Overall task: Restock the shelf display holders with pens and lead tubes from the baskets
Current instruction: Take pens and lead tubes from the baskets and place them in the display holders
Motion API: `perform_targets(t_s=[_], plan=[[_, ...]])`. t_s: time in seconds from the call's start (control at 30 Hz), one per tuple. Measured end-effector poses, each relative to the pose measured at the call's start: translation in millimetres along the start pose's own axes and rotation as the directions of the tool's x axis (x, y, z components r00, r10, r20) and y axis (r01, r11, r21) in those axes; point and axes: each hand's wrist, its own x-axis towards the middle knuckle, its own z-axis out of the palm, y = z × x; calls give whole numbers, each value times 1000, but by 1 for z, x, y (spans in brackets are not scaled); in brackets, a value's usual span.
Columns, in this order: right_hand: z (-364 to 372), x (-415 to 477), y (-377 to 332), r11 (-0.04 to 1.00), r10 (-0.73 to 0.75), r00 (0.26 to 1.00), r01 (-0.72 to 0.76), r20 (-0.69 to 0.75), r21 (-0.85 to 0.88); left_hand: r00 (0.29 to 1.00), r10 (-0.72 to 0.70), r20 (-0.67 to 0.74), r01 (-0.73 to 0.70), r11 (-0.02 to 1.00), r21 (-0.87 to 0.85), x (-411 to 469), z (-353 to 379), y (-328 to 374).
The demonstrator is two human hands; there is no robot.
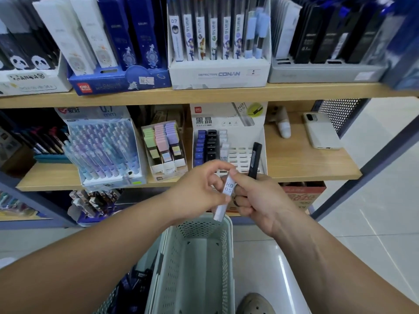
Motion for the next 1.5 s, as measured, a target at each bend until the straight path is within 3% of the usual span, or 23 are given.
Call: perform_targets(t_s=[0.2, 0.27, 0.37, 0.5, 0.77, 1.0, 1.3, 1.43, 1.5], plan=[[-12, 8, -1, 999, 18, 997, -15, -80, 34, 944, 103, -315, -73, 992, 107, 27, -13, -3], [-15, 12, -3, 997, 26, 995, -20, -99, 69, 923, 156, -352, -104, 981, 161, 40, -20, 2], [-18, 14, -1, 996, 27, 995, -18, -101, 89, 908, 266, -324, -152, 930, 336, 55, -25, 8], [-17, 12, 0, 997, 25, 996, -19, -90, 71, 879, 350, -324, -109, 809, 578, 64, -26, 10], [-20, 9, -2, 996, 34, 996, -27, -81, 86, 870, 403, -284, -113, 723, 681, 69, -29, 2], [-21, 6, -4, 997, 46, 995, -41, -85, 61, 834, 531, -150, -169, 504, 847, 70, -24, 6], [-19, 0, -10, 986, 139, 990, -137, -9, 99, 891, 451, -46, -69, 235, 970, 75, -28, 3], [-16, 1, -11, 982, 154, 987, -148, -35, 120, 911, 408, -61, -50, 255, 966, 70, -30, 6], [-13, 2, -12, 979, 154, 987, -147, -42, 139, 893, 439, -101, -80, 375, 924, 62, -29, 10]])
